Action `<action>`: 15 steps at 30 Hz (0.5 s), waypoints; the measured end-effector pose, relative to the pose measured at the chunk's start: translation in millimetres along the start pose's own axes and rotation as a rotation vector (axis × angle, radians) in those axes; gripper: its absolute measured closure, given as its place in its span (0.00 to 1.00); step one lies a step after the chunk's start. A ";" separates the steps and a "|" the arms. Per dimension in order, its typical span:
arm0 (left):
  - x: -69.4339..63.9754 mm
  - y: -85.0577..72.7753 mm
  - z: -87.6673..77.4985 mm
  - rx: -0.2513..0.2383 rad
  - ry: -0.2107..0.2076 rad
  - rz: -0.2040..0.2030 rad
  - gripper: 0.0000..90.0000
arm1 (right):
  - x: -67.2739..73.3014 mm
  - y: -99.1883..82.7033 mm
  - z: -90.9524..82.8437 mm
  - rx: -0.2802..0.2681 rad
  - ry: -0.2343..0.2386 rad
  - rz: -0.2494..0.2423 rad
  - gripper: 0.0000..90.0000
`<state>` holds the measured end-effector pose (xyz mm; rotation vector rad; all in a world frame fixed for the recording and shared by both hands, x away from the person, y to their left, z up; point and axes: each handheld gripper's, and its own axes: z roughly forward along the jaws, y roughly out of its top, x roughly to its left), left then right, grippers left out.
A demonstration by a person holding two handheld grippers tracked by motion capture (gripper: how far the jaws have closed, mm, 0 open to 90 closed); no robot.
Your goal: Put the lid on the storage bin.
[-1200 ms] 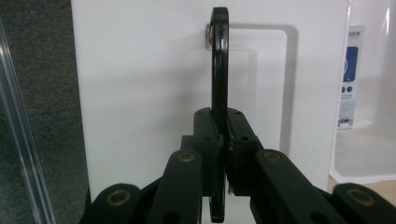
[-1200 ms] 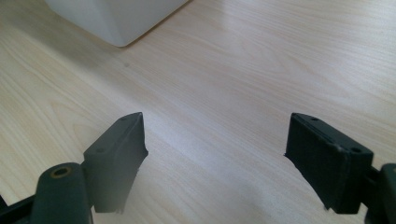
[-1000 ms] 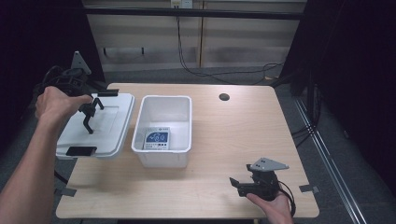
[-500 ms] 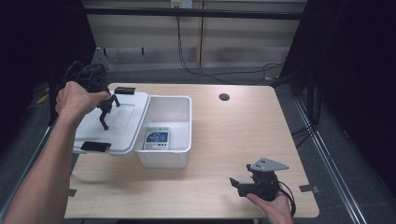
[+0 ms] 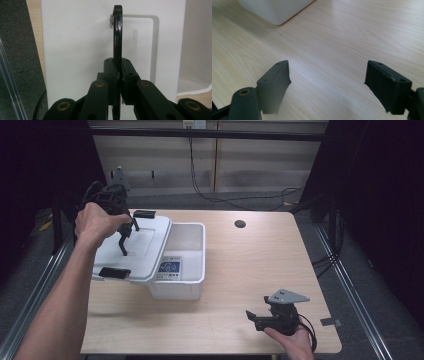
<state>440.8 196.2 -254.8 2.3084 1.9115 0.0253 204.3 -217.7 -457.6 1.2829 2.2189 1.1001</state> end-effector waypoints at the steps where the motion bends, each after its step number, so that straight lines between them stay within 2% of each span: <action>1: -3.8 0.2 0.3 -0.006 0.005 -0.015 0.94 | 0.0 0.0 0.0 0.000 0.000 0.000 0.21; 3: -10.3 1.3 -0.2 -0.009 0.001 -0.012 0.94 | -0.1 -0.1 0.2 0.001 -0.001 0.000 0.21; 6: -22.2 3.7 0.2 -0.022 -0.025 0.005 0.94 | 0.4 0.0 -0.1 0.003 0.000 0.000 0.21; 15: -41.4 8.4 5.4 -0.020 -0.019 0.013 0.94 | 0.4 -0.4 -0.7 0.003 0.002 -0.006 0.21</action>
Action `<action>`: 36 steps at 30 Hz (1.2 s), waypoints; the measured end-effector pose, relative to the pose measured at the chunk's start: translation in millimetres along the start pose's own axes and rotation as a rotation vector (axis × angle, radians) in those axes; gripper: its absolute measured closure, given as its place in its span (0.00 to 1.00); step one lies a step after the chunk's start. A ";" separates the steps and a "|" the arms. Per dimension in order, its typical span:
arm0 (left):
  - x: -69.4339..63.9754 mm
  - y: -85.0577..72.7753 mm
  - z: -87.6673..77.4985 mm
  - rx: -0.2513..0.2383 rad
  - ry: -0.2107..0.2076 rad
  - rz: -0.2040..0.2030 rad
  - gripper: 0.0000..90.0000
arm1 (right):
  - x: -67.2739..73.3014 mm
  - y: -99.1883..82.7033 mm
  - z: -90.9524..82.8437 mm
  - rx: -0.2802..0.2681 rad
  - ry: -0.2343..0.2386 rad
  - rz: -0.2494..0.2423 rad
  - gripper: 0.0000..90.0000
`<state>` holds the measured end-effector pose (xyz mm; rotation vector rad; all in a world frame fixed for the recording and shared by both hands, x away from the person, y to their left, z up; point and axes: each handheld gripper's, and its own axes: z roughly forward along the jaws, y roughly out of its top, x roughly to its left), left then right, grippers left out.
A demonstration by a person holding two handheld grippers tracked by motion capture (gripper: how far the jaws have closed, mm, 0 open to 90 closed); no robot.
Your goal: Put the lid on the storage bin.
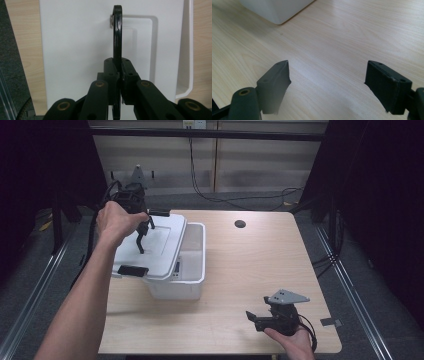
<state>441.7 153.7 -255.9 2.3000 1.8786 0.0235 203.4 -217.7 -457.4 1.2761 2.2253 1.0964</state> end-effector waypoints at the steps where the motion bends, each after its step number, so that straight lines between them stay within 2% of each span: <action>1: -1.9 0.8 0.8 -0.002 0.000 0.002 0.94 | 0.0 0.0 0.1 -0.002 0.002 -0.002 0.21; 2: -3.9 1.1 1.6 -0.022 0.001 -0.006 0.94 | 0.0 0.1 0.1 -0.001 0.002 -0.002 0.21; 5: -8.8 1.7 2.7 -0.035 0.011 -0.021 0.95 | 0.0 0.0 0.1 0.000 0.000 -0.003 0.21; 11: -15.8 1.4 1.7 -0.036 0.016 -0.038 0.95 | 0.7 0.1 0.0 0.002 -0.001 -0.002 0.21; 13: -18.6 1.5 3.8 -0.048 0.026 -0.059 0.95 | 1.1 0.1 0.0 0.003 0.000 -0.003 0.21; 22: -25.8 3.6 10.8 -0.039 0.013 -0.099 0.94 | 1.7 0.2 0.1 0.006 -0.004 -0.015 0.21; 29: -34.5 5.5 20.0 -0.045 0.023 -0.100 0.95 | 2.5 0.2 -0.5 0.007 -0.006 -0.021 0.21; 33: -36.8 6.6 20.4 -0.043 0.011 -0.096 0.94 | 2.7 0.1 -0.5 0.009 -0.005 -0.024 0.21; 36: -39.5 6.2 21.7 -0.058 0.000 -0.112 0.94 | 2.6 0.3 -0.2 0.009 -0.004 -0.025 0.21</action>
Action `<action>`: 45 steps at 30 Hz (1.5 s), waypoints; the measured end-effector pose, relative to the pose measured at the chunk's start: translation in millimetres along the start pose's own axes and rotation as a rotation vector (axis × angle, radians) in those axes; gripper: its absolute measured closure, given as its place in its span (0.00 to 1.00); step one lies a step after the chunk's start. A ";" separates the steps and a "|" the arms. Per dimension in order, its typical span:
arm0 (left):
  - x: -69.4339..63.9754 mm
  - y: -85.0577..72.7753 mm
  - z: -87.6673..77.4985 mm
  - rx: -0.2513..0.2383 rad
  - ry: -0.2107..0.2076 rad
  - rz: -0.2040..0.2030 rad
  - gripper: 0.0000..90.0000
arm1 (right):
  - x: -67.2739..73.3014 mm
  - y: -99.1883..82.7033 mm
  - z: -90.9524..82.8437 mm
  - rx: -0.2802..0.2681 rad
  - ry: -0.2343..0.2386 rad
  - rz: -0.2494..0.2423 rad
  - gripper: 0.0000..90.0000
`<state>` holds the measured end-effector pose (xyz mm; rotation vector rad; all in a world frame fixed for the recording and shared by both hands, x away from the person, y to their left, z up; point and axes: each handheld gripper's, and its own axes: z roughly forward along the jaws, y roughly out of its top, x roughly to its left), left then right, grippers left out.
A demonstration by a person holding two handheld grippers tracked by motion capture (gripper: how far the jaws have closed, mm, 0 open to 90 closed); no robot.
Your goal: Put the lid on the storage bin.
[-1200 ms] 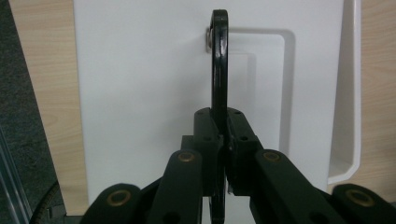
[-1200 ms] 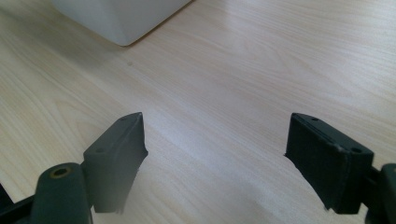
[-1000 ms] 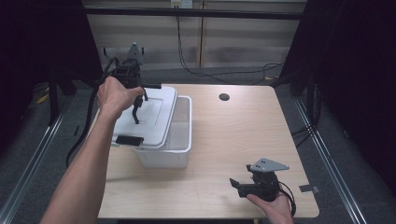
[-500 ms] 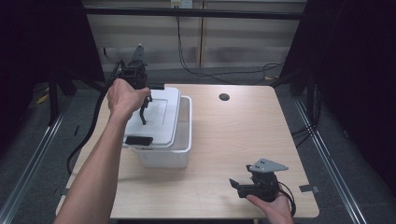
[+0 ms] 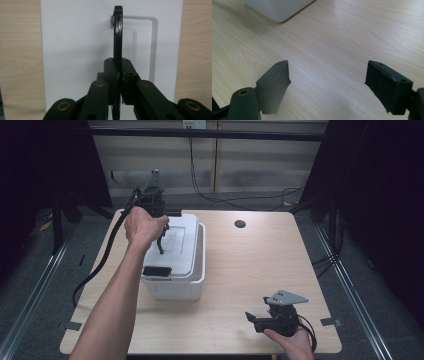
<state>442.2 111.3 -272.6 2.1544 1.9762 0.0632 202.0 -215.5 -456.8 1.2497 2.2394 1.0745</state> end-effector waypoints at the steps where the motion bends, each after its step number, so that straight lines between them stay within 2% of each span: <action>1: -0.5 0.0 0.6 0.011 -0.003 0.004 0.94 | 0.1 0.0 0.0 0.000 0.001 -0.001 0.21; 4: -3.6 -0.8 3.6 0.004 0.003 -0.010 0.94 | 0.6 0.0 -0.2 0.000 0.002 -0.002 0.21; 8: -5.0 -0.2 5.3 0.018 -0.010 0.005 0.94 | 0.3 -0.1 -0.3 -0.001 0.001 -0.001 0.21; 16: -6.5 -0.6 5.1 0.006 -0.010 -0.010 0.94 | 0.6 0.0 -0.1 0.001 0.003 -0.005 0.21; 22: -10.1 -1.8 7.7 0.008 -0.033 -0.010 0.94 | 0.6 0.0 0.2 0.001 0.003 -0.006 0.21; 31: -15.1 -1.9 13.9 0.018 -0.026 -0.013 0.94 | 1.0 0.0 -0.1 0.003 0.005 -0.004 0.21; 32: -16.2 -2.6 15.0 0.011 -0.024 -0.028 0.94 | 1.2 0.0 -0.1 0.003 0.004 -0.004 0.21; 35: -17.2 -2.6 16.0 0.016 -0.035 -0.019 0.94 | 1.1 0.1 0.2 0.004 0.004 -0.006 0.21; 42: -17.4 -3.0 20.2 0.013 -0.013 -0.027 0.94 | 1.1 0.0 0.0 0.004 0.004 -0.007 0.21; 44: -17.0 -2.9 20.1 0.027 -0.021 -0.018 0.94 | 1.2 -0.1 0.1 0.005 0.004 -0.007 0.21; 45: -17.7 -3.2 20.5 0.017 -0.020 -0.021 0.94 | 1.2 0.0 0.1 0.005 0.004 -0.007 0.21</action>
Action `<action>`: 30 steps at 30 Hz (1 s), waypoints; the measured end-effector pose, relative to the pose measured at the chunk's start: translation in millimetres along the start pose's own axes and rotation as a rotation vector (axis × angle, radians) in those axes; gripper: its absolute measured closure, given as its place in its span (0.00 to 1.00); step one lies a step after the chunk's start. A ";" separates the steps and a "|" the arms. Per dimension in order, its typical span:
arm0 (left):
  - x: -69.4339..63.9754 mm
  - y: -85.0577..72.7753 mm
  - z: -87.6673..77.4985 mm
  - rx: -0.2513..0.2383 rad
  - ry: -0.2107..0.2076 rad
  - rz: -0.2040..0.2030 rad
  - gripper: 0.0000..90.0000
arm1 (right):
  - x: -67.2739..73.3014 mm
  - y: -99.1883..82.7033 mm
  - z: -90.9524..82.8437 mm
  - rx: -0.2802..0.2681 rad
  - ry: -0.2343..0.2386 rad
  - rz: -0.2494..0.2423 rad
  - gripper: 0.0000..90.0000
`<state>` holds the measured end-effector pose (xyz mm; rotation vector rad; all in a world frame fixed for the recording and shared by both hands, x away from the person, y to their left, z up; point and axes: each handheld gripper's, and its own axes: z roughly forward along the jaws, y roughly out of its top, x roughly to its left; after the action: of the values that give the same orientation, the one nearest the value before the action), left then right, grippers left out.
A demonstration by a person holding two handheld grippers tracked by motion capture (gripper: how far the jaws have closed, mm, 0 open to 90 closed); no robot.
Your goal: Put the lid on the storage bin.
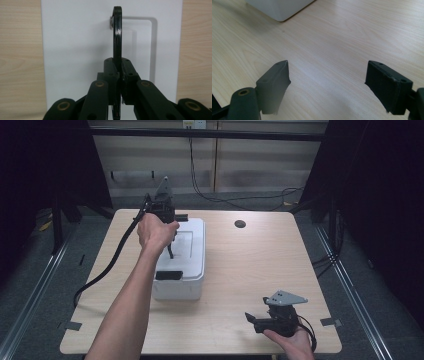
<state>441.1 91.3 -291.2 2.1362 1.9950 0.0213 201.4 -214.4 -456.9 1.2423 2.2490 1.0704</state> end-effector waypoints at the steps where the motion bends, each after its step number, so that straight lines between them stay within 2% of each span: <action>1: -0.4 0.0 0.0 -0.002 0.003 0.001 0.94 | 0.0 0.1 0.0 0.000 0.000 0.000 0.21; 3: -2.1 -0.4 0.6 -0.006 0.015 0.003 0.94 | 0.2 0.0 -0.1 0.001 0.000 0.001 0.21; 13: -2.2 1.2 0.6 0.004 0.004 0.005 0.94 | 0.4 0.0 -0.1 0.002 0.002 0.001 0.21; 30: -3.8 1.1 7.8 0.007 0.020 0.015 0.94 | 0.0 -0.2 0.1 0.001 0.002 0.001 0.21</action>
<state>443.1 86.4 -298.0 2.1636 1.9929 0.0384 201.3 -214.4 -457.2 1.2429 2.2509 1.0722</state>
